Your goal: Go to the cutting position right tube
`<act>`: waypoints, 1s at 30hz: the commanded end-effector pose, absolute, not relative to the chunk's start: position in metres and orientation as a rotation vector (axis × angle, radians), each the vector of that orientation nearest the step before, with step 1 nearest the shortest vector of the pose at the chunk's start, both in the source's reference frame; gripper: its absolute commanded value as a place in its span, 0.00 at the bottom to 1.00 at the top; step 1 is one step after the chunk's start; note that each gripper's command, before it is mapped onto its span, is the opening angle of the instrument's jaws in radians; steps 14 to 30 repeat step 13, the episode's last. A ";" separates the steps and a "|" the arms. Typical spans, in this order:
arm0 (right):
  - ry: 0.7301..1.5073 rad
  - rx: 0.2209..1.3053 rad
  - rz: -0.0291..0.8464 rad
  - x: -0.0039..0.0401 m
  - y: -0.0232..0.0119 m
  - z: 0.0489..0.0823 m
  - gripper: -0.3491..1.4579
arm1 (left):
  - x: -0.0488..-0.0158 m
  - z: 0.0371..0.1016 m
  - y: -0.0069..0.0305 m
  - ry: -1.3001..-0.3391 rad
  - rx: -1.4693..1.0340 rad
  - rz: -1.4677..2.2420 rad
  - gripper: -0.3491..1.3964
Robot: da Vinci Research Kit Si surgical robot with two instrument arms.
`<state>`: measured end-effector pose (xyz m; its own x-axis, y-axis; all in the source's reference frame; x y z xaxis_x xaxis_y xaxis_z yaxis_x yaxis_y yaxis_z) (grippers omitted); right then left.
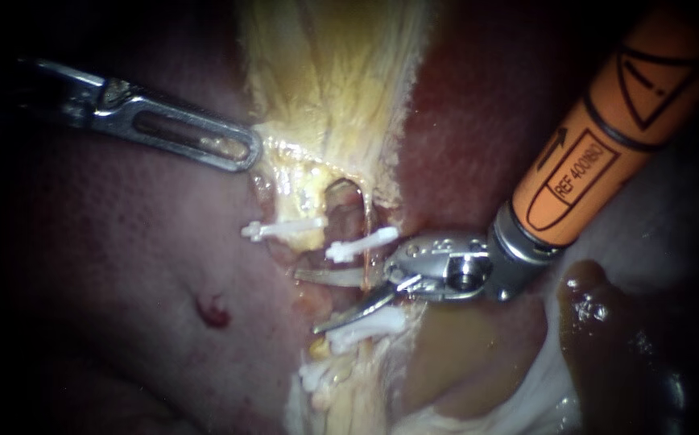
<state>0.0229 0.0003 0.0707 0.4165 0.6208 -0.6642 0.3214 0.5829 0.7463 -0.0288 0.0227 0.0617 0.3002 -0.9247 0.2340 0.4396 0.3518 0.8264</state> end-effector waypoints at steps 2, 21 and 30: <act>1.173 0.984 0.233 0.0229 0.0003 0.0708 0.96 | -0.0288 0.0617 0.0227 -0.807 0.726 -1.019 0.00; 1.173 0.984 0.233 0.0229 0.0003 0.0708 0.96 | -0.0288 0.0617 0.0227 -0.807 0.725 -1.019 0.00; 1.173 0.984 0.233 0.0229 0.0003 0.0708 0.96 | -0.0288 0.0617 0.0227 -0.807 0.725 -1.019 0.00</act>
